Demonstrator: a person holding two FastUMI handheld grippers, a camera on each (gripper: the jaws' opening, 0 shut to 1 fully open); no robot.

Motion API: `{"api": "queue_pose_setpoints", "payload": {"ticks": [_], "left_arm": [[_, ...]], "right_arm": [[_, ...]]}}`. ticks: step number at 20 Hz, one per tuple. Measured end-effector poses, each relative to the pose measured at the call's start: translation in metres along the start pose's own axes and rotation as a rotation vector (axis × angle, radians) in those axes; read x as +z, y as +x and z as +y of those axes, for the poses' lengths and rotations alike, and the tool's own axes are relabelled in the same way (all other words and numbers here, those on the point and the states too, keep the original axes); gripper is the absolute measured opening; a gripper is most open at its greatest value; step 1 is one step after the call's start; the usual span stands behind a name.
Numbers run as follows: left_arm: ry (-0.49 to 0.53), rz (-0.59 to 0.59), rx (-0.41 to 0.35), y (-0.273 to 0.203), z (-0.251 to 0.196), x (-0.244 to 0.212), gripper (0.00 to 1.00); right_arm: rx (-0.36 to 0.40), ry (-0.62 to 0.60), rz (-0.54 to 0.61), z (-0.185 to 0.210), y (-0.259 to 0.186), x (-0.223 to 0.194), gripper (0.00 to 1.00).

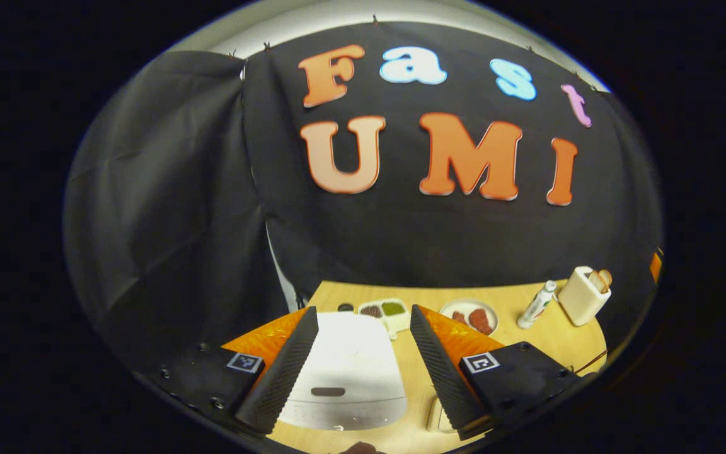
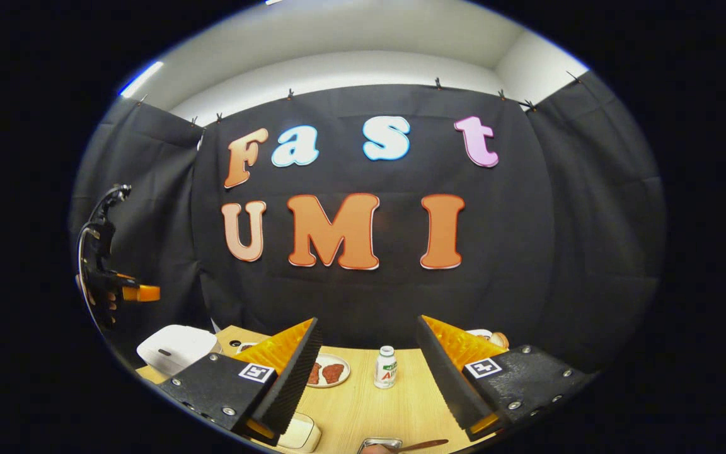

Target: Close the left gripper, press the button to open the rice cooker; take a wooden spoon from the chopstick holder with the right hand, scoop a spoonful of rice and pour it into the rice cooker, then put the wooden spoon back into the chopstick holder.

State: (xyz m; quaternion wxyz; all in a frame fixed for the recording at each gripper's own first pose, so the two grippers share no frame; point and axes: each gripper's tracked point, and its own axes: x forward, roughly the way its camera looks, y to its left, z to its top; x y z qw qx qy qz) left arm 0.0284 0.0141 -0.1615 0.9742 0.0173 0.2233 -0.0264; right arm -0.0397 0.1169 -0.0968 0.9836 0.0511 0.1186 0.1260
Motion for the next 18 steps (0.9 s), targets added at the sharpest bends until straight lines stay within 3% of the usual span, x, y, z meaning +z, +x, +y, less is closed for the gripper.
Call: {"api": "queue_pose_setpoints", "payload": {"ticks": [4, 8, 13, 14, 15, 16, 18], "left_arm": [[0.010, -0.210, 0.004, -0.045, -0.020, 0.052, 0.99], [0.056, -0.356, 0.022, -0.073, -0.033, 0.085, 0.99], [0.050, -0.469, 0.019, -0.101, -0.048, 0.096, 1.00], [0.044, -0.483, 0.020, -0.104, -0.047, 0.095, 0.99], [0.036, -0.482, 0.014, -0.106, -0.049, 0.094, 0.99], [0.030, -0.482, 0.018, -0.108, -0.047, 0.093, 0.99], [0.014, -0.475, 0.030, -0.109, -0.040, 0.091, 0.99]], "right_arm": [[0.008, -0.070, -0.089, 0.020, 0.006, 0.040, 0.95], [0.035, -0.060, -0.179, 0.044, 0.005, 0.068, 0.97], [0.068, -0.030, -0.230, 0.065, 0.012, 0.078, 0.95], [0.075, -0.023, -0.222, 0.068, 0.014, 0.076, 1.00], [0.086, -0.015, -0.213, 0.072, 0.016, 0.074, 0.95], [0.091, -0.007, -0.205, 0.075, 0.018, 0.074, 1.00], [0.104, 0.005, -0.197, 0.081, 0.021, 0.074, 0.95]]}}
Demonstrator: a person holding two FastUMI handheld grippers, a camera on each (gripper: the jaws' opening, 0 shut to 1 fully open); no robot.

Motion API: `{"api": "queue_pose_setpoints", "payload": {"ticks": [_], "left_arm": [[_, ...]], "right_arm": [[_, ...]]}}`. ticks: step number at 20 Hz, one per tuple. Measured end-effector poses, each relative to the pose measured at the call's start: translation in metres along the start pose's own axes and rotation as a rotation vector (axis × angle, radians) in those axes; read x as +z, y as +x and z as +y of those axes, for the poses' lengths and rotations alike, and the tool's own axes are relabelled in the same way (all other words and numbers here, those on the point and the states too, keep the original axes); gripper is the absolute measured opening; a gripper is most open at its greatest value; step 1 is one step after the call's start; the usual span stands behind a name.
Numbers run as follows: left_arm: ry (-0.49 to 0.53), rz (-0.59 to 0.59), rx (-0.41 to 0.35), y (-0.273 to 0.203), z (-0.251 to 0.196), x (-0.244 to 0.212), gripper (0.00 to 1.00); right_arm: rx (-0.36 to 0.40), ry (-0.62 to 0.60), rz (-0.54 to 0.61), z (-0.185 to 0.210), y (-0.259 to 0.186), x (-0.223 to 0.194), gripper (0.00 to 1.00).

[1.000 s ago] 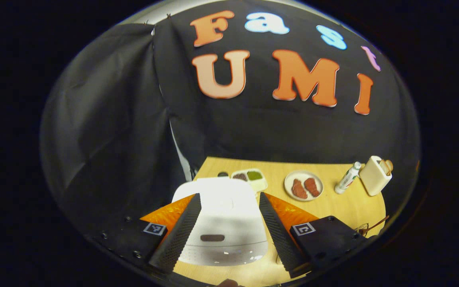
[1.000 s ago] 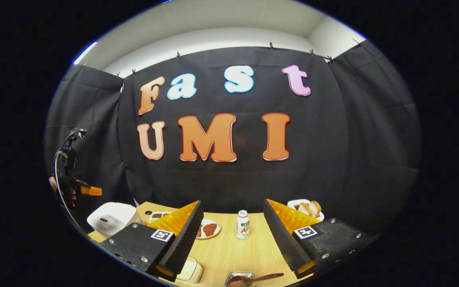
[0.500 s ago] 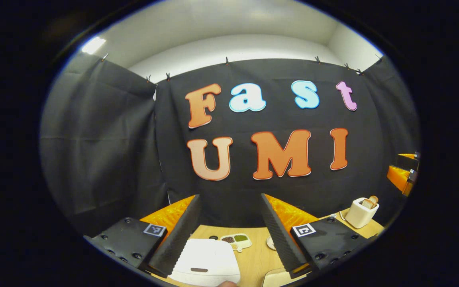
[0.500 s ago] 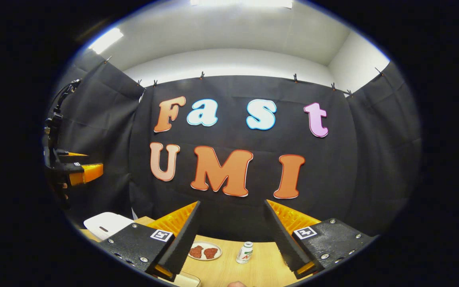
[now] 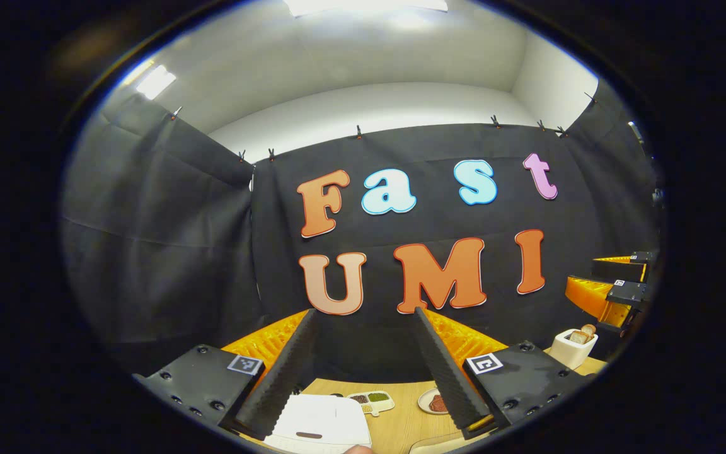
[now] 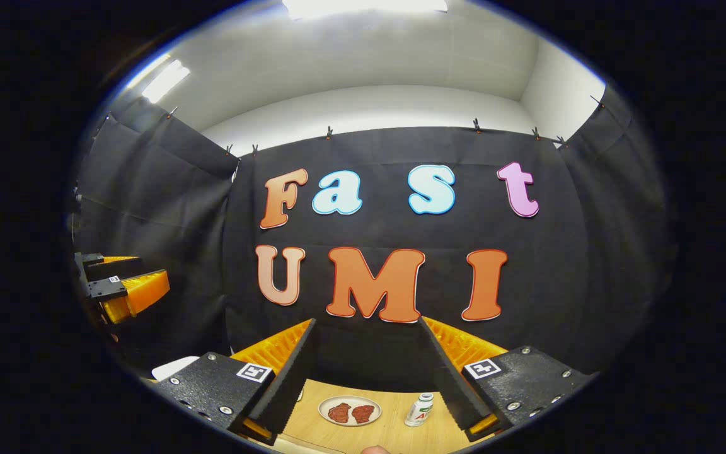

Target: Close the left gripper, press the button to open the rice cooker; take a wooden spoon from the chopstick holder with the right hand, scoop a spoonful of rice and pour it into the rice cooker, then put the wooden spoon back into the chopstick holder.

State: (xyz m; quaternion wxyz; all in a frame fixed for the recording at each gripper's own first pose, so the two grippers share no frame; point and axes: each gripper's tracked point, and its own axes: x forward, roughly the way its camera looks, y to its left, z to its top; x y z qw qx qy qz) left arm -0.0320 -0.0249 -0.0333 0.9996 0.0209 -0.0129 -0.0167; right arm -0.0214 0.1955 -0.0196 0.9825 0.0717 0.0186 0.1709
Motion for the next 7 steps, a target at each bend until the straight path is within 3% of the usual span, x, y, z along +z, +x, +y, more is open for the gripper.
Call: {"api": "queue_pose_setpoints", "payload": {"ticks": [5, 6, 7], "left_arm": [[-0.014, 0.023, -0.008, -0.0023, -0.0008, -0.0064, 1.00], [-0.013, 0.023, -0.009, -0.0027, -0.0005, -0.0065, 1.00], [-0.010, 0.024, -0.009, -0.0020, -0.0007, -0.0062, 1.00]], "right_arm": [[0.006, -0.014, -0.011, 0.0078, 0.0005, -0.0001, 0.95], [0.003, -0.016, -0.009, 0.0073, -0.0002, -0.0006, 1.00], [0.005, -0.017, -0.006, 0.0083, -0.0005, -0.0020, 0.95]]}}
